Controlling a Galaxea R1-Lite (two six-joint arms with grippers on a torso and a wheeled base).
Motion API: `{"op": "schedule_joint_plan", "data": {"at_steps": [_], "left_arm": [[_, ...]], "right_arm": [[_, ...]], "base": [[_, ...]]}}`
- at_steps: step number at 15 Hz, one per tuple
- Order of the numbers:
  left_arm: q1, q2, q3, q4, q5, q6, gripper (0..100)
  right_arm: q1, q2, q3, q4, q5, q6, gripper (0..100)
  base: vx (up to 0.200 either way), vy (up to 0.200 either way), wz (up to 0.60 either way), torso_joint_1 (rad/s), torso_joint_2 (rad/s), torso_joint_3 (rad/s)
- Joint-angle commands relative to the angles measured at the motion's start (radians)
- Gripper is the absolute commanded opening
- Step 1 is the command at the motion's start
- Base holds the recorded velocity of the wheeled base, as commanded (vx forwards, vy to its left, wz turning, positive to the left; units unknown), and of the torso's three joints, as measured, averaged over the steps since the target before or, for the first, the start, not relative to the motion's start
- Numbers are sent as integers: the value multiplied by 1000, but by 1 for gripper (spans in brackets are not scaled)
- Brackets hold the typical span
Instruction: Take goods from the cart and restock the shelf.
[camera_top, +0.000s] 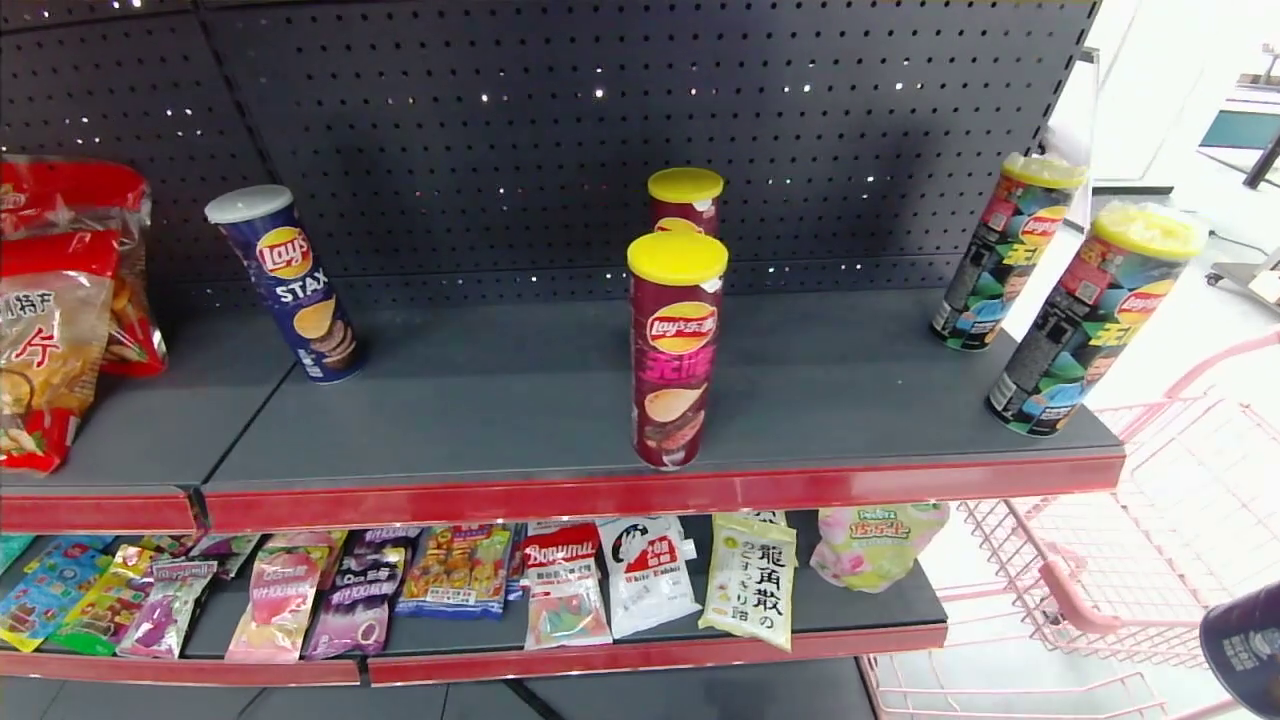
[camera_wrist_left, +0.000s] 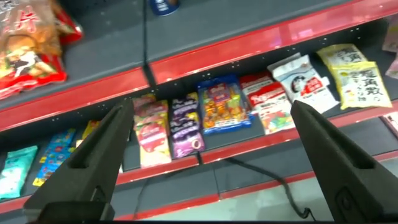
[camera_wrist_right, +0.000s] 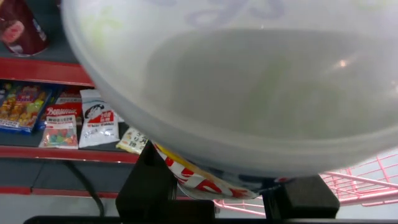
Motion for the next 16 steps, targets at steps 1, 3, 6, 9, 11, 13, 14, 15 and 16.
{"op": "schedule_joint_plan", "data": {"at_steps": [1,3,6,9,11,13,14,15,16], "left_arm": [[0,-3,0,0,1,0,100],[0,-8,0,0,2,0,100],[0,-9,0,0,2,0,100],[0,-11,0,0,2,0,100],[0,-20,0,0,2,0,100],[0,-25,0,1,2,0,100],[0,-25,0,1,2,0,100],[0,-25,0,1,2,1,100],[0,-29,2,1,2,0,100]], "right_arm": [[0,-11,1,1,0,-1,0],[0,-23,5,6,0,-1,0],[0,-39,15,4,-1,-1,0],[0,-39,13,3,0,-1,0],[0,-39,13,3,0,-2,0],[0,-39,15,3,0,-2,0],[2,-39,15,3,0,-4,0],[2,-39,15,3,0,-4,0],[2,-40,16,3,2,-4,0]], "base": [[0,200,0,2,-2,2],[0,200,0,2,-2,0],[0,200,0,1,-1,2],[0,200,0,2,2,2],[0,200,0,0,2,-5],[0,200,0,2,2,2],[0,200,0,-2,2,2],[0,200,0,7,7,2],[0,200,0,-7,-2,7]]}}
